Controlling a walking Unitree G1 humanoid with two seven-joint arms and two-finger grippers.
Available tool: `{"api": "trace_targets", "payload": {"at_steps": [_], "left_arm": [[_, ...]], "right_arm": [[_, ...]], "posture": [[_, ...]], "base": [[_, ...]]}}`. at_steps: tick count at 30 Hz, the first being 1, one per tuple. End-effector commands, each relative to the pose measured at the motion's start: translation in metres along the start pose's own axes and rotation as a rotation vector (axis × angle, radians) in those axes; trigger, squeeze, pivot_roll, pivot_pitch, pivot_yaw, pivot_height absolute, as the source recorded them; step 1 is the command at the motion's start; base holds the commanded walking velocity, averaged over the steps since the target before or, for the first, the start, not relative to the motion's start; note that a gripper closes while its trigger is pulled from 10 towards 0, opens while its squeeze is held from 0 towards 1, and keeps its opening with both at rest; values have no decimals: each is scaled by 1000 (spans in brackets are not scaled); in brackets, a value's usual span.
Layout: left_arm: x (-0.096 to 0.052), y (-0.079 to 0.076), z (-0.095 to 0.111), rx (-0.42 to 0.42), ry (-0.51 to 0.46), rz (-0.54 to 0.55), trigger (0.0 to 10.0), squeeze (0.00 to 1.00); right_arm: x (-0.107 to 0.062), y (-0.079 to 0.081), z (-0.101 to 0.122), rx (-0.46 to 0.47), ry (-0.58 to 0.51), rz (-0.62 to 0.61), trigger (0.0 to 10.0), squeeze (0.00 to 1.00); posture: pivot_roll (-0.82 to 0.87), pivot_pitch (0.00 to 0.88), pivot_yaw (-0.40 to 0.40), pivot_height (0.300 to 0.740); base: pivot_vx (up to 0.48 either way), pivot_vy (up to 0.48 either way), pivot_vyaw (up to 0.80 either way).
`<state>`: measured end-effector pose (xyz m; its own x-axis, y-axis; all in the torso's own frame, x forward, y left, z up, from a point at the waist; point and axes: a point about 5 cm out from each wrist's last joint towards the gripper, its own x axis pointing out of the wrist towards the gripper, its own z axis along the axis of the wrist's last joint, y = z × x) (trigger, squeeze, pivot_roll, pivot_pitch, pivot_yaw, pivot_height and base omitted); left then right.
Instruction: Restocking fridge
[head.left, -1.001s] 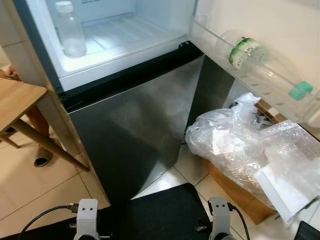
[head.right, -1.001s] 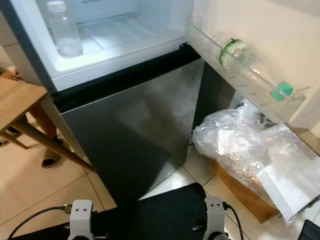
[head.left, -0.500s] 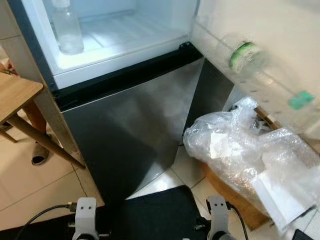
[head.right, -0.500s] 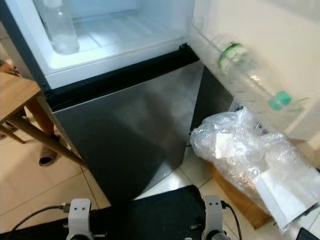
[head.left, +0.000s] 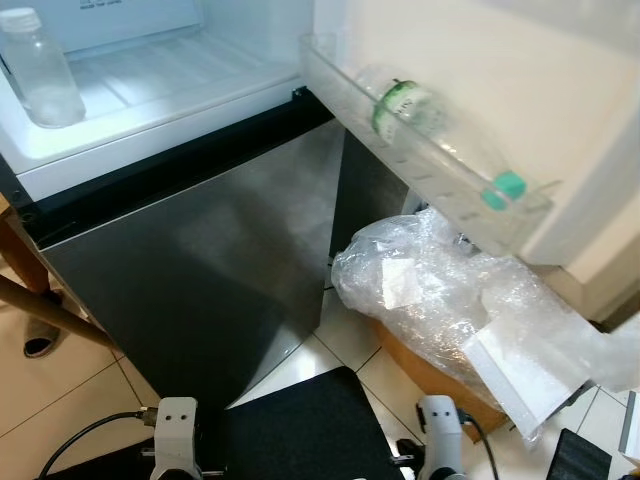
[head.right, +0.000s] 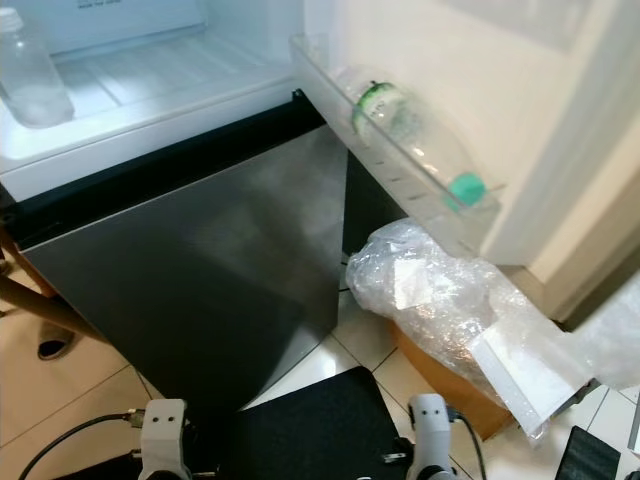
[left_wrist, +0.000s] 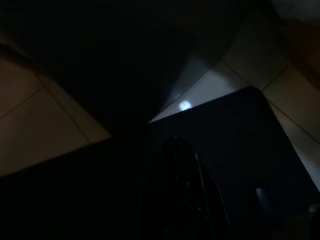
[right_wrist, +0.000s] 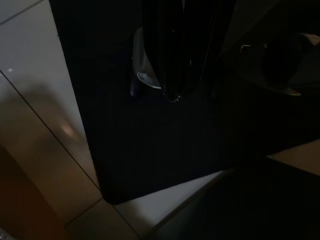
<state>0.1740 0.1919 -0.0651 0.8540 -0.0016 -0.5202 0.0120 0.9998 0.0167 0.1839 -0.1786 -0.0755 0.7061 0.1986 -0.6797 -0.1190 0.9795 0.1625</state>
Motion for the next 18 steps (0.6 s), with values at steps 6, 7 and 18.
{"api": "trace_targets", "payload": {"at_steps": [6, 7, 18], "left_arm": [[0, -4, 13, 92, -94, -174, 10000, 0], [0, -4, 13, 92, -94, -174, 10000, 0], [5, -17, 35, 141, -208, -300, 10000, 0]], "right_arm": [[-29, -81, 14, 118, -81, -440, 10000, 0], [-29, -81, 14, 118, -81, -440, 10000, 0], [-94, -180, 117, 607, -791, -782, 10000, 0]], "posture": [[-131, 105, 4, 740], [-131, 105, 4, 740], [-138, 102, 21, 740]], "base": [[0, 0, 0], [0, 0, 0], [0, 0, 0]]}}
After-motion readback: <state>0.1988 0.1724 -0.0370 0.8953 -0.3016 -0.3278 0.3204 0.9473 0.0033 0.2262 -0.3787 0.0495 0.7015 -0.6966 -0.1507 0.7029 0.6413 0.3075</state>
